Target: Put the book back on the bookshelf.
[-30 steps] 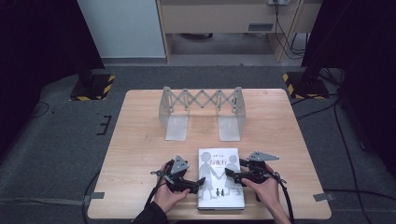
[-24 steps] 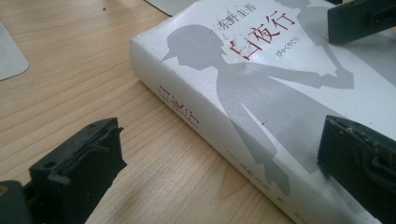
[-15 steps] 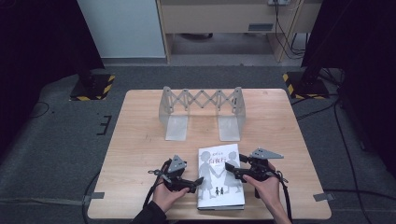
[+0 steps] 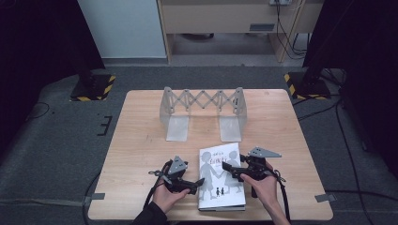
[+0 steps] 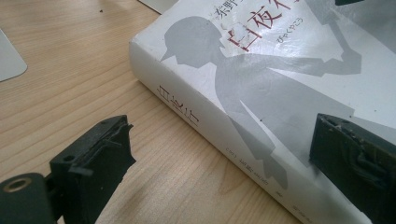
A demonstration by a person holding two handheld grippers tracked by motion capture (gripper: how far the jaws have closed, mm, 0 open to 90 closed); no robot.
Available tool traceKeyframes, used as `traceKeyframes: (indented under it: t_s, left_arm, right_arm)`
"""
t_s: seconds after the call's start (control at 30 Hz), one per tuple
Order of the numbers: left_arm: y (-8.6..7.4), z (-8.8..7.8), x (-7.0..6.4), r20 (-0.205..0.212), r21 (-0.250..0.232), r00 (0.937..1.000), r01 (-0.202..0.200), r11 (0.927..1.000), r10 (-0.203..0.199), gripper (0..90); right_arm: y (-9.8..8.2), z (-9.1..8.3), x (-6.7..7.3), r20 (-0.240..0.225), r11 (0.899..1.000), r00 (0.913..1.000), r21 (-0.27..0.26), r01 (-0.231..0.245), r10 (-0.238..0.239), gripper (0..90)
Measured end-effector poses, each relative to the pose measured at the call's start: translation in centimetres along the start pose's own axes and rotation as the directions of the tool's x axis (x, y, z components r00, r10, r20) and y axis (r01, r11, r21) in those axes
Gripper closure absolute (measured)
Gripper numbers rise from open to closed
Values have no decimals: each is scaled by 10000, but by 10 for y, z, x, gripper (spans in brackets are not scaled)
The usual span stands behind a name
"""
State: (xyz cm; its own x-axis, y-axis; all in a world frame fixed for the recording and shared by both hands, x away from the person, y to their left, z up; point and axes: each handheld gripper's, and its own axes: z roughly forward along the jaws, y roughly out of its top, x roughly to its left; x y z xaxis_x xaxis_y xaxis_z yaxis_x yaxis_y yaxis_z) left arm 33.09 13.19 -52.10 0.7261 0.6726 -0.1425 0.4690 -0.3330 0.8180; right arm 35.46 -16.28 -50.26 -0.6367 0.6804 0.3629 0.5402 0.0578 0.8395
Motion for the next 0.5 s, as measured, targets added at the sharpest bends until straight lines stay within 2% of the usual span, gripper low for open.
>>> traceKeyframes:
  t_s: [0.17,0.33,0.37,0.4,0.47,0.5]
  left_arm:
    - [-1,0,1,61,-13,9998,163,9999,-163,48]
    - [-1,0,1,83,-32,9998,161,9999,-160,50]
    - [-1,0,1,78,-34,9998,166,9999,-166,50]
    - [-1,0,1,60,-31,9999,152,9999,-152,52]
    - [-1,0,1,69,-1,9999,129,9999,-129,54]
    - [-2,0,1,77,-19,9999,143,9999,-143,55]
  right_arm:
    - [0,6,4,-124,9999,9998,35,-143,143,230]
    - [-2,11,6,-284,9996,9992,77,-265,267,235]
    - [-3,14,7,-416,9991,9984,201,-368,376,247]
    - [-5,17,8,-532,9987,9980,384,-335,355,220]
    - [-7,21,10,-269,9983,9995,570,-152,168,211]
    - [-7,21,9,-289,9979,9992,587,-261,279,228]
